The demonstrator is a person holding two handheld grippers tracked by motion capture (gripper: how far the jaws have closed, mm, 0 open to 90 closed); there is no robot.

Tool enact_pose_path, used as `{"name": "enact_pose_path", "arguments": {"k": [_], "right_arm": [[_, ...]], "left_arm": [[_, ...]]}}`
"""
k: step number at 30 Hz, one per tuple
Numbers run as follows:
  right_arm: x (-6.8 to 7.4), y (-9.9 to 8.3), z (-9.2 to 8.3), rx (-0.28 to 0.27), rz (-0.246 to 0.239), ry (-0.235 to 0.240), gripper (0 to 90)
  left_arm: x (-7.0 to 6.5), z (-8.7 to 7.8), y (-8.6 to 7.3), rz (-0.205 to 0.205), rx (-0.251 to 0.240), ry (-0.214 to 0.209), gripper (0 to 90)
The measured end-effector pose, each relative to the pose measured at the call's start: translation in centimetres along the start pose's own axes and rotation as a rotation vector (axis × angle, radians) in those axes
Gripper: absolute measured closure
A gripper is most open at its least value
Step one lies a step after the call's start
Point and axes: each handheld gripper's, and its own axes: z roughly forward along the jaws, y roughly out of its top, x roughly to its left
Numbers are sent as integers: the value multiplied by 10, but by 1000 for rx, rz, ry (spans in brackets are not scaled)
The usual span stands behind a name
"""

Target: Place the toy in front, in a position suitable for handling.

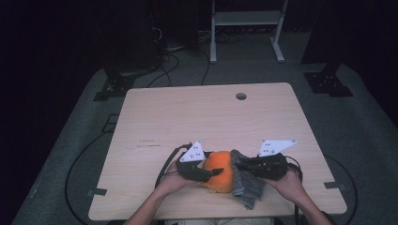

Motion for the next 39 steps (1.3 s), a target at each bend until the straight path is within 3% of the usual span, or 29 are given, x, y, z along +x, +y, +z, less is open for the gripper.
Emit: {"name": "enact_pose_path", "arguments": {"k": [1,3,7,9,15,17,19,23,24,26,27,29,31,34,39], "right_arm": [[1,6,3,-4,-13,0,819],[2,12,12,19,-40,1,820],[1,8,21,35,-42,6,820],[1,3,21,34,-37,1,820],[-7,-13,11,54,2,-17,821],[-10,-15,6,61,24,-19,820],[-7,-10,0,34,25,-13,820],[-1,6,3,10,-15,0,820],[-1,8,7,27,-31,-1,820],[-2,6,12,32,-28,8,821],[-3,3,13,31,-21,9,821],[-6,-1,13,28,-6,9,821],[-10,-5,11,28,15,6,821],[-11,-1,7,32,26,18,820],[2,21,11,29,-41,44,820]], "left_arm": [[-3,0,2,22,1,-1,381],[-5,0,4,28,4,2,360],[10,-8,-3,-94,-7,-53,207],[14,-9,-6,-124,-11,-70,224],[14,-9,-8,-140,-21,-65,358],[11,-8,-6,-116,-19,-48,394],[7,-6,-3,-84,-12,-31,413],[-1,-4,4,-19,-13,-43,407],[0,-5,4,-29,-10,-62,368],[10,-9,0,-105,-25,-151,238],[14,-12,-3,-140,-43,-180,224],[20,-17,-6,-177,-66,-194,268],[19,-18,-7,-145,-59,-139,427],[12,-15,-4,-96,-40,-105,474],[2,-13,2,-15,-30,-80,501]]}}
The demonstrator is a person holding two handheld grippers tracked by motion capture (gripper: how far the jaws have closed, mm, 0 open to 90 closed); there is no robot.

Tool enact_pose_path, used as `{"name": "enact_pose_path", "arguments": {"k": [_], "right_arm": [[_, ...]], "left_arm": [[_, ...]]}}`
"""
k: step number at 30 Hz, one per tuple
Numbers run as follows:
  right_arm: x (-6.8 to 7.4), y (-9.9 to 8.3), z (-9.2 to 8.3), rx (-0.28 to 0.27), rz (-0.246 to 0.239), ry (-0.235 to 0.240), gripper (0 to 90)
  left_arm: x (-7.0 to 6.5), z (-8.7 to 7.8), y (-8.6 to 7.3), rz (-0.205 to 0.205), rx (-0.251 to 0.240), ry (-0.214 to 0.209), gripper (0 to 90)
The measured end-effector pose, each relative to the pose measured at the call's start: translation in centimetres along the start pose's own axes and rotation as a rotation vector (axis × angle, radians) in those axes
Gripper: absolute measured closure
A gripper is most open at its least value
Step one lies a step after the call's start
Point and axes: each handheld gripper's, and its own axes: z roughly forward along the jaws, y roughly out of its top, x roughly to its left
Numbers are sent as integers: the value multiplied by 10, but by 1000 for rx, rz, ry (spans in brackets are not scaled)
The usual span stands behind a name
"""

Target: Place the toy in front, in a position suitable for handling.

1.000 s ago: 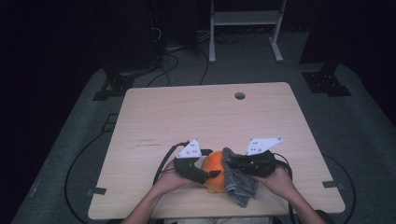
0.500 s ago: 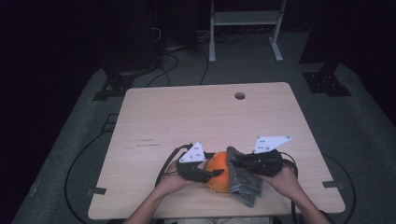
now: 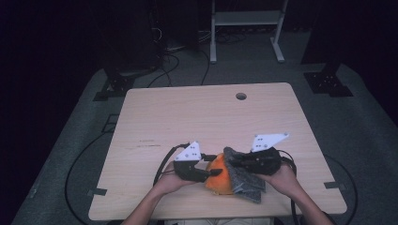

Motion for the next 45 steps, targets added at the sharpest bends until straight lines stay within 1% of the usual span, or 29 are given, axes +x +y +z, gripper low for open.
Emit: {"name": "enact_pose_path", "arguments": {"k": [1,2,4,8,10,12,13,15,16,17,18,21,24,27,28,29,30,31,32,33,35,36,37,38,39,40,41,43,45], "right_arm": [[2,5,5,15,-24,-6,820],[2,6,8,26,-32,-9,821],[-1,5,10,32,-22,-11,822],[-12,-10,6,48,12,-53,822],[-16,-16,2,50,37,-55,822],[-14,-14,-3,36,43,-43,822],[-10,-10,-4,13,26,-26,821],[-3,1,-2,-27,9,2,821],[-1,5,2,-23,-12,-3,821],[-1,8,7,-5,-33,-15,821],[-1,8,10,6,-36,-20,822],[-11,0,16,23,-7,-36,822],[-18,-13,12,23,35,-62,822],[-18,-22,3,17,67,-88,823],[-15,-24,0,6,71,-83,822],[-11,-24,-3,-9,67,-69,822],[-7,-23,-4,-21,60,-55,822],[1,-21,-4,-32,42,-42,822],[5,-20,-3,-31,30,-36,822],[10,-19,0,-26,16,-31,821],[15,-19,8,14,-29,-63,822],[15,-20,10,21,-36,-72,822],[13,-21,11,14,-27,-71,822],[10,-23,12,11,-34,-82,822],[8,-25,12,16,-49,-105,822],[4,-27,11,16,-43,-115,823],[1,-29,11,12,-27,-109,823],[-4,-33,10,4,-14,-113,823],[-6,-35,10,5,-9,-121,823]], "left_arm": [[-1,0,0,14,9,11,505],[-1,-1,-1,20,13,15,509],[2,-2,-4,4,12,15,519],[5,-2,-6,-16,12,19,526],[3,-1,-5,-1,11,19,527],[1,1,-3,18,16,19,529],[-1,2,-3,20,12,23,531],[-3,4,-1,43,17,34,535],[-4,4,-1,53,23,44,537],[-4,4,-1,58,32,53,539],[-3,3,-3,57,42,63,540],[2,0,-9,24,41,62,542],[7,-2,-13,-11,40,54,542],[11,-2,-14,-31,41,64,542],[12,-3,-15,-38,46,73,541],[14,-3,-15,-46,47,79,540],[15,-2,-16,-67,43,84,540],[17,-1,-16,-82,41,88,540],[17,0,-16,-95,38,94,541],[17,0,-15,-94,39,98,541],[17,1,-15,-96,42,104,541],[17,0,-16,-102,43,104,540],[18,0,-17,-110,39,105,539],[19,-1,-18,-118,35,104,538],[20,-1,-19,-126,34,101,536],[21,-1,-19,-136,27,95,532],[23,-3,-19,-141,17,89,516],[24,-6,-17,-145,-22,105,415],[24,-10,-14,-113,-53,127,312]]}}
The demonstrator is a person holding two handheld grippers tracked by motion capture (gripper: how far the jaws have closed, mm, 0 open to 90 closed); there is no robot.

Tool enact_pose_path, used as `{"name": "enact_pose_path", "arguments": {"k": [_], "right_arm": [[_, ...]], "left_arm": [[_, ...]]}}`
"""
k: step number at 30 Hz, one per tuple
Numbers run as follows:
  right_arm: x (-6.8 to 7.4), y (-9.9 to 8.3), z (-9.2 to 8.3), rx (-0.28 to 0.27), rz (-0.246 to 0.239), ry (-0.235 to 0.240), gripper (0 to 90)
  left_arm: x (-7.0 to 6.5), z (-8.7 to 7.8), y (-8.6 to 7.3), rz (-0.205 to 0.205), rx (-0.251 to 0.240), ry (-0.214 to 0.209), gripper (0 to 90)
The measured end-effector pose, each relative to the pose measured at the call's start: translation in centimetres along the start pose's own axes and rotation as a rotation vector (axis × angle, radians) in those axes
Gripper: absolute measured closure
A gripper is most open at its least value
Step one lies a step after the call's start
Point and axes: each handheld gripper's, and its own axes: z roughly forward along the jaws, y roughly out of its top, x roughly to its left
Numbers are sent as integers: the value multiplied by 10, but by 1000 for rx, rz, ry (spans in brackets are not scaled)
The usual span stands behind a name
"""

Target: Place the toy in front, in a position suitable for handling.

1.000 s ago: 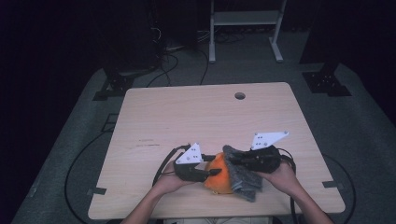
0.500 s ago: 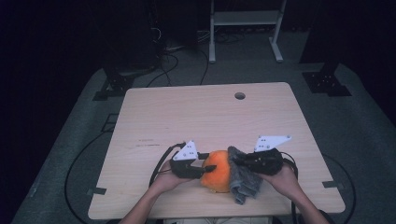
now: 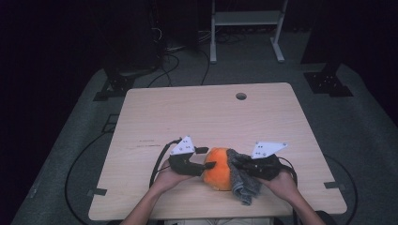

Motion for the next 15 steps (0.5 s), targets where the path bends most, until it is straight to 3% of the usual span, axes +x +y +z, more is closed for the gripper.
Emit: {"name": "enact_pose_path", "arguments": {"k": [2,5,7,11,15], "right_arm": [[-5,-1,-1,-7,11,2,822],[-11,-5,-2,-7,13,-9,821],[-15,-8,-2,-3,18,-18,821],[-20,-11,-6,10,35,-34,821],[-7,0,-20,-60,31,10,821]], "left_arm": [[-3,0,0,32,-10,-20,325],[-7,6,-1,68,4,-51,481],[-8,8,0,71,3,-58,530],[-7,10,0,24,20,-68,552],[-7,12,2,-6,26,-52,556]]}}
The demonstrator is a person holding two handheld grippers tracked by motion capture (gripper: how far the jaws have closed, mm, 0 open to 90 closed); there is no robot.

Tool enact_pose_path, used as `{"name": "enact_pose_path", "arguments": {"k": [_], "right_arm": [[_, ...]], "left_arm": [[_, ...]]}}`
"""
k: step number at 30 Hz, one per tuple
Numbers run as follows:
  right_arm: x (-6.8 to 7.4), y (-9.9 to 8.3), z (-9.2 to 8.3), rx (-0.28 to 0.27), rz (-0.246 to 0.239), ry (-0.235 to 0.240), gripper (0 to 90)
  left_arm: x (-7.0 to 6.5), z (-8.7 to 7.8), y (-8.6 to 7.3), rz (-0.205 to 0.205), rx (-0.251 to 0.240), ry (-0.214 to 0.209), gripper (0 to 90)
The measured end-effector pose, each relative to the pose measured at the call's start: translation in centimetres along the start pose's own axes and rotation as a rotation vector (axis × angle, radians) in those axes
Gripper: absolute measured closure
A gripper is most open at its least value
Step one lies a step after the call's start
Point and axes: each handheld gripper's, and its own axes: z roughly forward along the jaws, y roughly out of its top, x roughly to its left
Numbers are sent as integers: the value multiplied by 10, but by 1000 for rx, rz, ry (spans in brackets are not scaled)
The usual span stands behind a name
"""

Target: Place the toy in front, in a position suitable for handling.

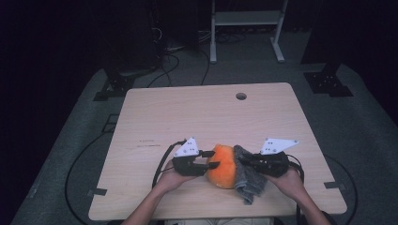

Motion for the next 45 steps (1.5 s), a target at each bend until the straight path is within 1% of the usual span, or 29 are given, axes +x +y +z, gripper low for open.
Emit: {"name": "enact_pose_path", "arguments": {"k": [1,3,5,6,7,8,10,11,14,15,16,18,19,21,23,25,27,29,30,32,34,36,37,39,40,41,42,44,45], "right_arm": [[6,3,1,-8,-14,16,821],[18,7,8,12,-51,32,820],[23,5,16,39,-86,6,821],[22,4,17,43,-88,1,822],[19,3,18,44,-75,4,822],[15,2,18,44,-71,-5,823],[9,0,18,50,-69,-28,823],[5,-1,18,46,-52,-30,823],[0,-3,18,46,-45,-39,822],[1,-3,17,49,-47,-46,823],[3,-2,15,41,-46,-49,822],[9,1,10,6,-53,-36,822],[15,2,7,-10,-64,-23,822],[23,2,8,-21,-66,-8,819],[31,-2,12,-1,-101,-57,820],[28,-7,11,16,-93,-73,822],[23,-14,7,57,-98,-111,823],[19,-21,1,67,-68,-120,823],[20,-23,-2,62,-64,-124,823],[25,-23,-4,37,-60,-105,822],[36,-17,-1,9,-88,-64,822],[44,-11,6,9,-121,-52,822],[47,-8,12,18,-145,-55,822],[45,-7,19,34,-159,-59,823],[43,-8,21,35,-153,-56,824],[39,-10,20,33,-149,-62,824],[36,-12,19,34,-138,-67,824],[32,-14,15,38,-133,-83,824],[31,-16,13,49,-131,-100,824]], "left_arm": [[0,1,1,-3,3,6,558],[-1,0,1,-4,6,14,558],[-1,-2,0,-3,5,13,539],[0,-3,-1,-6,-4,4,520],[1,-5,-1,-7,-8,-16,497],[1,-5,-1,-14,-12,-45,474],[1,-4,-1,-11,-11,-72,460],[0,-3,-1,-10,-10,-70,465],[0,1,0,-6,1,-55,522],[1,2,0,-21,3,-52,538],[1,3,0,-31,7,-51,550],[1,4,-1,-36,13,-47,561],[1,4,-1,-40,13,-44,562],[1,5,0,-48,14,-37,565],[2,6,0,-48,15,-34,568],[2,6,0,-56,15,-24,568],[3,5,0,-62,18,-15,568],[4,5,0,-66,16,-13,568],[4,6,0,-69,15,-10,568],[4,6,0,-76,12,-6,569],[4,8,1,-81,8,-2,570],[3,8,2,-86,6,2,568],[4,8,2,-88,5,1,562],[5,6,2,-87,1,-9,528],[7,4,1,-100,-17,-30,503],[8,3,1,-112,-21,-49,488],[9,3,0,-113,-20,-59,490],[7,5,0,-99,-14,-55,518],[6,6,1,-93,-9,-50,530]]}}
